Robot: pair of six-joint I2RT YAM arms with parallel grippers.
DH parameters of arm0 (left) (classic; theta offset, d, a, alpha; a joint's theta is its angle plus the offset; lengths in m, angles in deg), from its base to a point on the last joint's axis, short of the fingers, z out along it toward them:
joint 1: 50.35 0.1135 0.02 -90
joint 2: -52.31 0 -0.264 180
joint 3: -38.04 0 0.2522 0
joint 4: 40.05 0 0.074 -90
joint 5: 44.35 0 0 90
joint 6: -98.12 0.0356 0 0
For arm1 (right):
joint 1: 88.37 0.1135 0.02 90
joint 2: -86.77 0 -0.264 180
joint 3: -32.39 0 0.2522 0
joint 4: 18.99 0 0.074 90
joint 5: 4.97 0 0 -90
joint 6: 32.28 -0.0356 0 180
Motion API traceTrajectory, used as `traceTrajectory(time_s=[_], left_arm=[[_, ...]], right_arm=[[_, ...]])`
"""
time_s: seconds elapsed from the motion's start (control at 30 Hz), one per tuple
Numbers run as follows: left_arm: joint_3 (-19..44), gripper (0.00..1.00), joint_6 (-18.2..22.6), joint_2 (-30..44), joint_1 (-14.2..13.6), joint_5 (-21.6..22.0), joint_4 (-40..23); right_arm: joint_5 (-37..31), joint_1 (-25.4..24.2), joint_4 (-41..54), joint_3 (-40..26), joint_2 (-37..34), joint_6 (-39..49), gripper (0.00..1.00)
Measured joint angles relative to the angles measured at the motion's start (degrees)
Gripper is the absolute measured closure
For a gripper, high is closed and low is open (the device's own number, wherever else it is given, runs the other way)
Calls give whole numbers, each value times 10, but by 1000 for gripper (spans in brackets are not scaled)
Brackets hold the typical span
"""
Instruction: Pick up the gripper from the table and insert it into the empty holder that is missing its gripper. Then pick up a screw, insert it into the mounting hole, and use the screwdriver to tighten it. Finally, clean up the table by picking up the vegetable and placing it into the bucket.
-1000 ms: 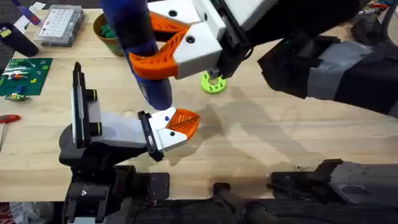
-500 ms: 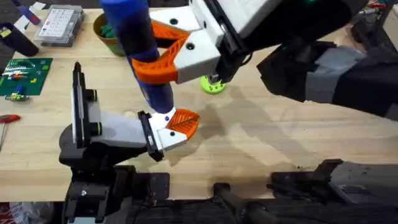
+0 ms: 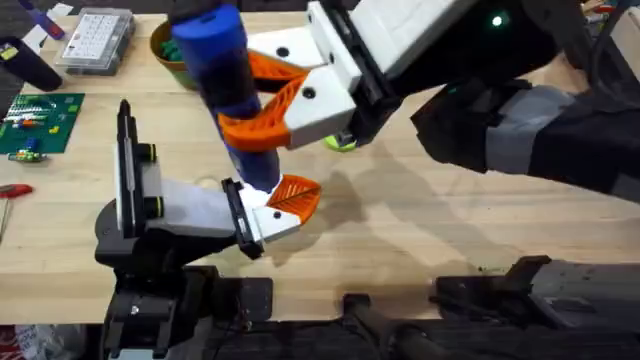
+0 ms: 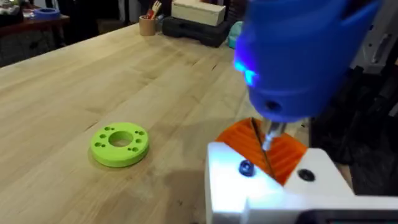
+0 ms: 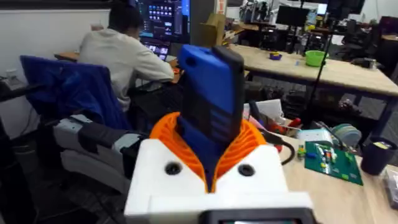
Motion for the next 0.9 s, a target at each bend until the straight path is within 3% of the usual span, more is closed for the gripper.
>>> traceTrajectory(time_s=[0.9], left_arm=[[0, 996, 0, 0, 0, 0, 0]], right_arm=[[-2, 6, 7, 0, 0, 21, 985]])
